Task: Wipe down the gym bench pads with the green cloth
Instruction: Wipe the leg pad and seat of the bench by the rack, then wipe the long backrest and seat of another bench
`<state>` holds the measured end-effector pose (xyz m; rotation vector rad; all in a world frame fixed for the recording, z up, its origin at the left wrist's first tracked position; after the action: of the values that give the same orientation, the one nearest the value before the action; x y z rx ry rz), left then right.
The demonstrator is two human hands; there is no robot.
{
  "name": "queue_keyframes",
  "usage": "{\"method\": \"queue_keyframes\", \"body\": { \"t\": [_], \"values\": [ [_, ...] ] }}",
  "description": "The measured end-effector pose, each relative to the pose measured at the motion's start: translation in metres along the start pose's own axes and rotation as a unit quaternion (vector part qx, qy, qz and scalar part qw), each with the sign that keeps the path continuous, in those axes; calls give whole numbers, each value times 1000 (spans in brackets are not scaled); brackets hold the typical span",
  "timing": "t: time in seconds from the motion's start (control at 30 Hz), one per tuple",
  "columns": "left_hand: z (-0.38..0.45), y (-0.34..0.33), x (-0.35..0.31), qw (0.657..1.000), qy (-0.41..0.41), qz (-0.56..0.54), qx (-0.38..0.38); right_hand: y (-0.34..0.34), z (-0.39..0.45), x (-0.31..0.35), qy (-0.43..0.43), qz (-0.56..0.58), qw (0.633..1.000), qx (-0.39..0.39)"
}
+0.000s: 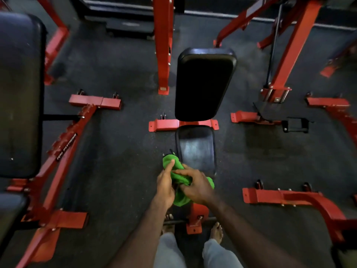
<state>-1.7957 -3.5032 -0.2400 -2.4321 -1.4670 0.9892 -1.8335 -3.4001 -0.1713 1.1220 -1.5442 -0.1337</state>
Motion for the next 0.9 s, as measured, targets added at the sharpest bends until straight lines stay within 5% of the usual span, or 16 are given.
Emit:
{"method": "queue_keyframes", "body": {
  "t": [0.4, 0.9],
  "values": [
    [-103, -12, -61, 993, -115, -25, 29, 43, -49, 80, 20, 217, 958, -186],
    [-227, 48, -148, 966, -246, -76, 25, 2, -71, 177, 146, 274, 950, -36]
  ]
}}
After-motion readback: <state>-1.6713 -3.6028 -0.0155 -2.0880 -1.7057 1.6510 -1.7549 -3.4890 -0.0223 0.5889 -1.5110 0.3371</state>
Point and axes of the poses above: each hand's wrist, its own z-axis towards the middle knuckle, its own y-axis out of the back of the hand, x = y × z, the point moved 8 cm from there along z, towards the middle knuckle, and after that the axes turned 9 degrees about -z, right-handed, at the moved point
